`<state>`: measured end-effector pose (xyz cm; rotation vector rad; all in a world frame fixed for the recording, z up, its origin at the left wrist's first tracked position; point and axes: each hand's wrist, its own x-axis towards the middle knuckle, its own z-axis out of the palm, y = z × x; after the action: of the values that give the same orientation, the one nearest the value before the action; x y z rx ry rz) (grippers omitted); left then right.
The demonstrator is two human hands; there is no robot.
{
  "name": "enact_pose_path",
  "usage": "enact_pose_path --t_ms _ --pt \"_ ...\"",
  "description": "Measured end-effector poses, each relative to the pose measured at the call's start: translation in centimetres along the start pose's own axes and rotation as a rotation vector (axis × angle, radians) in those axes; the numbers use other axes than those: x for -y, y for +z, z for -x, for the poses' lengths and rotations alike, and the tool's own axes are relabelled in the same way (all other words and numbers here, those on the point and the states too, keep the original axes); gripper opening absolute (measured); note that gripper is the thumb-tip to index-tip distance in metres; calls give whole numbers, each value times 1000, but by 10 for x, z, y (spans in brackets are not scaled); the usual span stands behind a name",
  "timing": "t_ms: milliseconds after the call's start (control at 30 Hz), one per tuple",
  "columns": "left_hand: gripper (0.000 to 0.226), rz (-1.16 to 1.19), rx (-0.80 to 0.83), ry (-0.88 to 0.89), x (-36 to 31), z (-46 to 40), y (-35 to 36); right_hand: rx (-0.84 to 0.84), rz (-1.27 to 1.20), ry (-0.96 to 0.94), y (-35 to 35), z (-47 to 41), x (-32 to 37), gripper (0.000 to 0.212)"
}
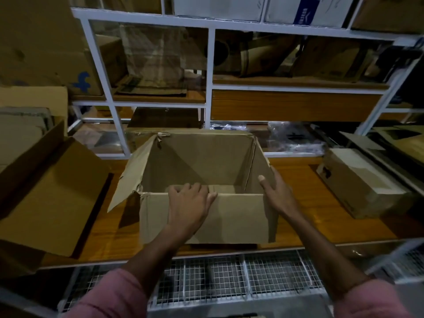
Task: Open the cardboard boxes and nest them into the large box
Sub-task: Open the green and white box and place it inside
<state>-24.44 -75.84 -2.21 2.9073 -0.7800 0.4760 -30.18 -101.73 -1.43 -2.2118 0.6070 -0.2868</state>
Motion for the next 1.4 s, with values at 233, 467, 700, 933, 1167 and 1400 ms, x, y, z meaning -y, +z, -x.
enact_pose_path --t_ms 233,467,700,933,1167,1400 --pt "50 -1 -36 -37 -1 -5 8 81 -200 -176 0 18 -32 106" --pt "56 30 -83 -61 -1 -10 13 21 -187 -255 8 16 -38 71" --pt "89 95 -166 -281 24 28 42 -45 -158 -374 21 27 -56 86" --pt "115 268 -224 -394 57 56 57 -142 -96 -439 28 34 -53 85" --pt "142 267 -250 -277 89 67 61 -124 -18 -398 40 34 -62 80" --pt "149 569 -266 -176 120 34 66 -74 -55 -372 58 46 -44 117"
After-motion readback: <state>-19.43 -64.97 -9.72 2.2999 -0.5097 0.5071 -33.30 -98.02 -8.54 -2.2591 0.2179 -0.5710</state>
